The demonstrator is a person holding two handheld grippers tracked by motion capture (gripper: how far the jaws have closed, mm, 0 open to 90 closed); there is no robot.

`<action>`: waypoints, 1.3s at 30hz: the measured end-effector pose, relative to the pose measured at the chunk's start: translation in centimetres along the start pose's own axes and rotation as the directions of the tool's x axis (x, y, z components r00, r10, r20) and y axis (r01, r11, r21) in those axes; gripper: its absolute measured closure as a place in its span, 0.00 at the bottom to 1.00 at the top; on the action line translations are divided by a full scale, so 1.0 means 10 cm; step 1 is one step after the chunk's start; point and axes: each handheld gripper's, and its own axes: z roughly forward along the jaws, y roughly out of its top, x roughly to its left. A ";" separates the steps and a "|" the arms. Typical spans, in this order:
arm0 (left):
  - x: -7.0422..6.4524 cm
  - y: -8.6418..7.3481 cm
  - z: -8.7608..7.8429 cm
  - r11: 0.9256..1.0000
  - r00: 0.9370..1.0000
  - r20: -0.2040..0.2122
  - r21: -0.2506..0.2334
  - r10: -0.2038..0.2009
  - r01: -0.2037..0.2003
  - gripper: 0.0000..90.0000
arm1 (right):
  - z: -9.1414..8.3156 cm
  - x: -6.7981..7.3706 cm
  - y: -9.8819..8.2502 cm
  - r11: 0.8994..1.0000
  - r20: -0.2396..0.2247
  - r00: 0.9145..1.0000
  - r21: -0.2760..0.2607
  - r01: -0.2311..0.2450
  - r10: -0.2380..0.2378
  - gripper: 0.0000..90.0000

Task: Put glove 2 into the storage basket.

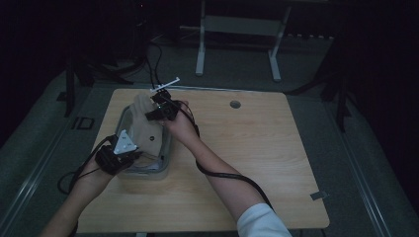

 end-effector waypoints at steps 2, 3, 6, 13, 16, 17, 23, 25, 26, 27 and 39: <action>0.00 -0.01 0.01 1.000 1.000 0.001 0.003 0.002 -0.002 0.93 | 0.06 0.00 -0.02 1.000 0.000 1.000 0.008 -0.003 0.003 0.82; -0.01 -0.03 0.05 1.000 1.000 0.006 0.015 -0.001 0.001 0.93 | 0.09 -0.01 -0.04 1.000 0.000 1.000 0.017 -0.002 0.002 0.82; -0.03 -0.05 0.07 1.000 1.000 0.011 0.026 0.001 -0.001 0.93 | 0.16 -0.01 -0.07 0.999 0.008 1.000 0.037 0.010 -0.011 0.82; -0.06 -0.13 0.23 0.998 0.998 0.052 0.056 -0.020 0.017 0.93 | 0.39 -0.09 -0.22 0.996 0.007 1.000 0.094 0.006 -0.007 0.81; -0.07 -0.16 0.30 0.997 0.997 0.067 0.068 -0.029 0.025 0.93 | 0.42 -0.10 -0.26 0.995 0.009 1.000 0.097 0.005 -0.005 0.81; -0.07 -0.17 0.31 0.998 0.997 0.067 0.062 -0.035 0.031 0.93 | 0.44 -0.10 -0.28 0.995 0.011 1.000 0.101 0.007 -0.008 0.81; -0.09 -0.17 0.37 0.996 0.996 0.079 0.079 -0.040 0.034 0.93 | 0.48 -0.13 -0.35 0.995 0.014 1.000 0.103 0.012 -0.013 0.80; -0.09 -0.18 0.39 0.996 0.996 0.080 0.074 -0.047 0.042 0.93 | 0.49 -0.12 -0.36 0.994 0.022 0.999 0.103 0.023 -0.026 0.79; -0.09 -0.18 0.39 0.996 0.996 0.080 0.074 -0.047 0.042 0.93 | 0.49 -0.12 -0.36 0.994 0.022 0.999 0.103 0.023 -0.026 0.79; -0.09 -0.18 0.40 0.996 0.995 0.082 0.076 -0.048 0.042 0.93 | 0.49 -0.12 -0.37 0.994 0.021 1.000 0.103 0.022 -0.024 0.78; -0.03 -0.16 0.30 0.990 0.985 0.093 0.000 -0.142 0.143 0.59 | 0.26 -0.17 -0.33 0.996 -0.005 0.997 0.048 0.071 -0.071 0.38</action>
